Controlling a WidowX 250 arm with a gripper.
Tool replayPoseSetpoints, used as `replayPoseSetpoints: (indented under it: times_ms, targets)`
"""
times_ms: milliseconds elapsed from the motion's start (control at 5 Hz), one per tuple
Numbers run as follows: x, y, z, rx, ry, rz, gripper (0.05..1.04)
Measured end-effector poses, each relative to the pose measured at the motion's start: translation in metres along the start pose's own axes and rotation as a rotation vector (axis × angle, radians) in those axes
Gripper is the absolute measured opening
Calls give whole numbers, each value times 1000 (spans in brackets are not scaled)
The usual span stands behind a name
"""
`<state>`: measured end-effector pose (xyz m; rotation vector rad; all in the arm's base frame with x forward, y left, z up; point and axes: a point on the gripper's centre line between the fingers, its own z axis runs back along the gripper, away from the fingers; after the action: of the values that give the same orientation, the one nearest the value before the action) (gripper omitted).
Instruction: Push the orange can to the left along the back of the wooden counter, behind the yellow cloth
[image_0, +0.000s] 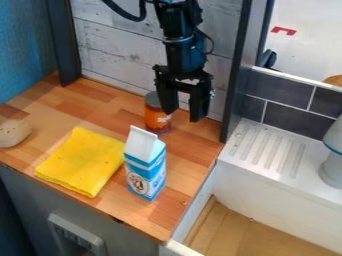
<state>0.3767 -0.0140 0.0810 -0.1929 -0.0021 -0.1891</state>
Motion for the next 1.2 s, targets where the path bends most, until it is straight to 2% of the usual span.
replayPoseSetpoints:
  times_ms: [200,400,600,800,1000,1200]
  targets:
    - [6,10,-10,54,-31,21,998]
    - [15,16,-19,124,-104,73,998]
    - [22,20,-20,154,-157,132,998]
    - [27,21,-22,146,-191,179,998]
    - [26,29,-31,138,-167,223,998]
    - [16,54,-25,175,-138,266,998]
